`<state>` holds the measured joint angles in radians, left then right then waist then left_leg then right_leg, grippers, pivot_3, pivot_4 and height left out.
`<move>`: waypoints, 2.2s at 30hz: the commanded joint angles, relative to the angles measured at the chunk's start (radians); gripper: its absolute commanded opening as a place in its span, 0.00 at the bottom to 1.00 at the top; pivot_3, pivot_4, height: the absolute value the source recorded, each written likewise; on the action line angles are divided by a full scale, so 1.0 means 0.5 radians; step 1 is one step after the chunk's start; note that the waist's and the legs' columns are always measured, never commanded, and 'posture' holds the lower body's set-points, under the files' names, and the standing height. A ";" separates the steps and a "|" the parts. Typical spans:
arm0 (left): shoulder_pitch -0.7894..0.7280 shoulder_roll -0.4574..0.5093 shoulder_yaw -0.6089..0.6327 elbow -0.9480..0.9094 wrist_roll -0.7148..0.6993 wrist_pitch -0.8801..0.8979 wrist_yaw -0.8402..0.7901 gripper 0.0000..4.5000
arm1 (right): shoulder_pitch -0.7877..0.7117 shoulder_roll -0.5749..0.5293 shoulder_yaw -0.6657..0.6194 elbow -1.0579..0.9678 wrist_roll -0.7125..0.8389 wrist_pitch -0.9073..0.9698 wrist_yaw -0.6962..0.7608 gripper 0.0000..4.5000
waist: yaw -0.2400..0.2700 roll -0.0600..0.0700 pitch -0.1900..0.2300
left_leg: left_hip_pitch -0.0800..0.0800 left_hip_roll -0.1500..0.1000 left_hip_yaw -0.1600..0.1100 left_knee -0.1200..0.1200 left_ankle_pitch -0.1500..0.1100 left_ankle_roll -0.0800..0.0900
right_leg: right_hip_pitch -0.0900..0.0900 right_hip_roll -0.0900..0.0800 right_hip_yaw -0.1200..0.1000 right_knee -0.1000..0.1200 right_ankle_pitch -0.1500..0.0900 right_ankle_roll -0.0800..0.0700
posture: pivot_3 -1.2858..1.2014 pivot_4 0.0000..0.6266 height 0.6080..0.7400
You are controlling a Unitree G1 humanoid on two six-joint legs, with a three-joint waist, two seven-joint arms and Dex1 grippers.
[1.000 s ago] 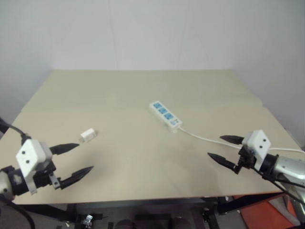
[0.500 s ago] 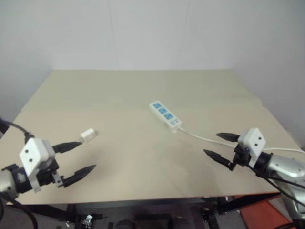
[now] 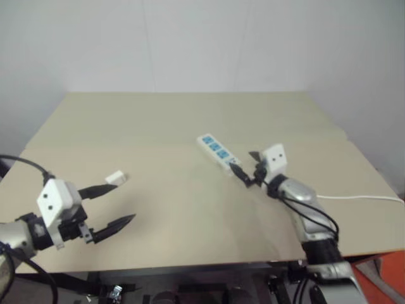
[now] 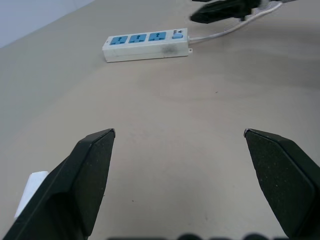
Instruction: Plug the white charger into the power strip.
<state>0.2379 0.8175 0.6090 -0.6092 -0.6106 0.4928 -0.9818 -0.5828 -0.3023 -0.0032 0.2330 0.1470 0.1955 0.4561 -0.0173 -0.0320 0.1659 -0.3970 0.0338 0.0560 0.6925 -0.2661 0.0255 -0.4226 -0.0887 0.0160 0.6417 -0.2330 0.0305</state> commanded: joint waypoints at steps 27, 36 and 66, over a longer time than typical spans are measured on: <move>0.066 0.014 0.043 -0.075 -0.080 -0.042 0.056 1.00 | -0.399 0.230 0.004 0.970 -0.133 -0.477 0.049 1.00 | -0.053 0.002 0.001 | 0.000 0.001 -0.009 -0.003 0.000 -0.001 | -0.002 -0.001 0.000 0.002 0.000 -0.001 | 0.52 0.24 1.00; 0.059 0.029 0.047 -0.067 -0.078 -0.042 0.053 1.00 | -0.511 0.255 -0.024 1.312 -0.135 -0.654 0.031 1.00 | -0.058 0.002 0.001 | 0.001 0.001 -0.009 -0.005 0.001 -0.003 | -0.002 -0.001 0.000 0.002 0.001 -0.001 | 0.52 0.24 1.00; 0.068 0.059 0.085 -0.055 -0.083 -0.037 0.010 1.00 | -0.592 0.338 -0.128 1.699 -0.106 -0.980 0.128 0.76 | -0.082 0.002 0.001 | 0.012 0.001 -0.008 -0.018 0.005 -0.010 | 0.002 -0.003 0.002 0.000 0.001 -0.003 | 0.52 0.24 1.00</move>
<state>0.2769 0.8289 0.6310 -0.6198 -0.6329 0.4855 -0.9703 -0.8918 -0.1335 -0.0492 1.1093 0.0642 -0.2650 0.4904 -0.0584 -0.0311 0.1664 -0.3910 0.0341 0.0520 0.6829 -0.2633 0.0205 -0.4216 -0.0902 0.0168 0.6416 -0.2325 0.0291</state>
